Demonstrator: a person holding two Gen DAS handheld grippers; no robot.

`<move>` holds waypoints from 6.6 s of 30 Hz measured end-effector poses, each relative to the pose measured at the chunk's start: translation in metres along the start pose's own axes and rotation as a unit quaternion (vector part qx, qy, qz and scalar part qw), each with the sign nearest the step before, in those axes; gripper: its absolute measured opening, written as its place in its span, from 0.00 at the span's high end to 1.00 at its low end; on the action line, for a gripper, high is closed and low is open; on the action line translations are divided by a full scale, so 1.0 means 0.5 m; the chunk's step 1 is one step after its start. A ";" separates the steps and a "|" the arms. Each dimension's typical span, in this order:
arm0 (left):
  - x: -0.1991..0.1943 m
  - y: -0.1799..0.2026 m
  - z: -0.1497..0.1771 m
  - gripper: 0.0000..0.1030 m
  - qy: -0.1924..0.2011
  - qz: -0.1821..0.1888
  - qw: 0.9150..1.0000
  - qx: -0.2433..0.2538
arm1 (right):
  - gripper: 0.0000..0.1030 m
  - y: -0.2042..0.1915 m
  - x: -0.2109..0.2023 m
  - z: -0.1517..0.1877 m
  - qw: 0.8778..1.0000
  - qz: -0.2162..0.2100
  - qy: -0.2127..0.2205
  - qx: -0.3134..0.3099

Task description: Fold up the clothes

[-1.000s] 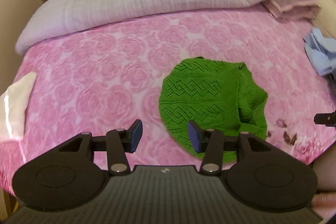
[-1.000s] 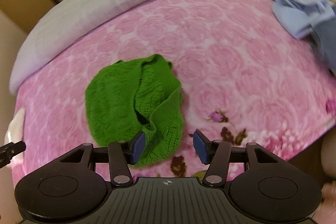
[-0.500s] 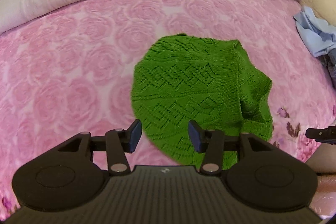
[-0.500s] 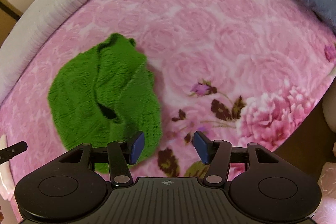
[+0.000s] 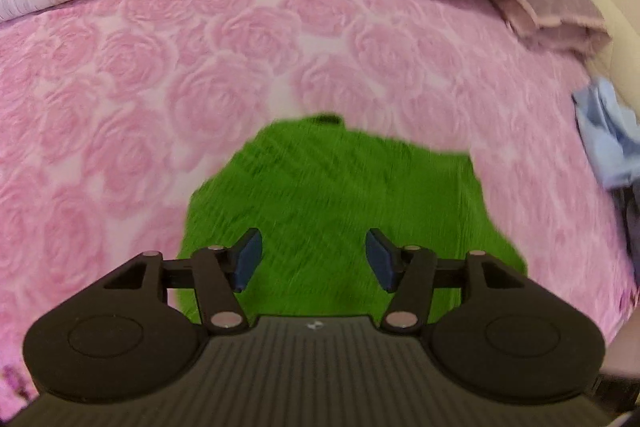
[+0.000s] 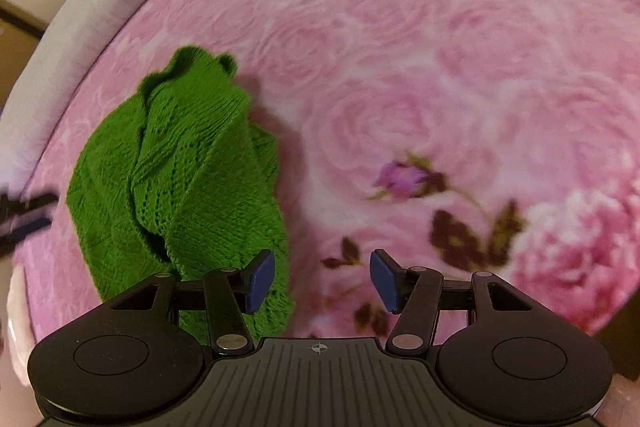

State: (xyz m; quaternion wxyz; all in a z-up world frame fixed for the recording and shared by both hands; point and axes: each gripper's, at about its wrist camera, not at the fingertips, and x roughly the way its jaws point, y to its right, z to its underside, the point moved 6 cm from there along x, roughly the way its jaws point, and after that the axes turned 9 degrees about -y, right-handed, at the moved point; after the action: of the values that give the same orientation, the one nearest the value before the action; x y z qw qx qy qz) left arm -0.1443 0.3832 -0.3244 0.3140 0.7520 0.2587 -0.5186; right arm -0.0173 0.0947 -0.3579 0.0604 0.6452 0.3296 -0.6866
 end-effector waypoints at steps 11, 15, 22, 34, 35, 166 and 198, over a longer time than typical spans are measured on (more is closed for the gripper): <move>0.114 -0.014 -0.046 0.49 -0.026 0.025 0.995 -0.088 | 0.34 -0.020 0.072 -0.018 0.998 -0.026 0.001 -0.051; 0.125 -0.027 -0.044 0.86 -0.026 0.041 0.993 -0.108 | 0.50 -0.050 0.078 -0.003 0.995 -0.035 0.015 -0.095; -0.032 -0.102 0.008 0.92 0.016 0.093 0.989 -0.111 | 0.93 -0.099 -0.023 0.038 0.982 -0.036 0.094 -0.163; -0.249 -0.467 0.387 1.00 -0.037 -0.071 0.970 -0.229 | 0.80 -0.283 -0.023 0.273 0.900 -0.103 -0.097 -0.412; -0.252 -0.477 0.401 1.00 -0.043 -0.071 0.969 -0.232 | 0.72 -0.271 -0.012 0.271 0.912 -0.081 -0.103 -0.389; -0.268 -0.887 0.405 0.92 0.079 0.013 0.938 -0.338 | 0.96 -0.721 0.303 0.168 0.950 -0.241 -0.051 -0.193; -0.031 -0.170 0.116 0.77 0.001 0.002 0.996 -0.087 | 0.38 -0.142 0.084 -0.094 0.984 -0.024 -0.023 -0.174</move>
State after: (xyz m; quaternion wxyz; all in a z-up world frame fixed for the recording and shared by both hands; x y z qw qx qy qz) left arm -0.2460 0.3962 -0.3423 0.3790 0.7229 0.3020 -0.4925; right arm -0.0205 0.1888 -0.3677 0.1627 0.6008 0.4578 -0.6348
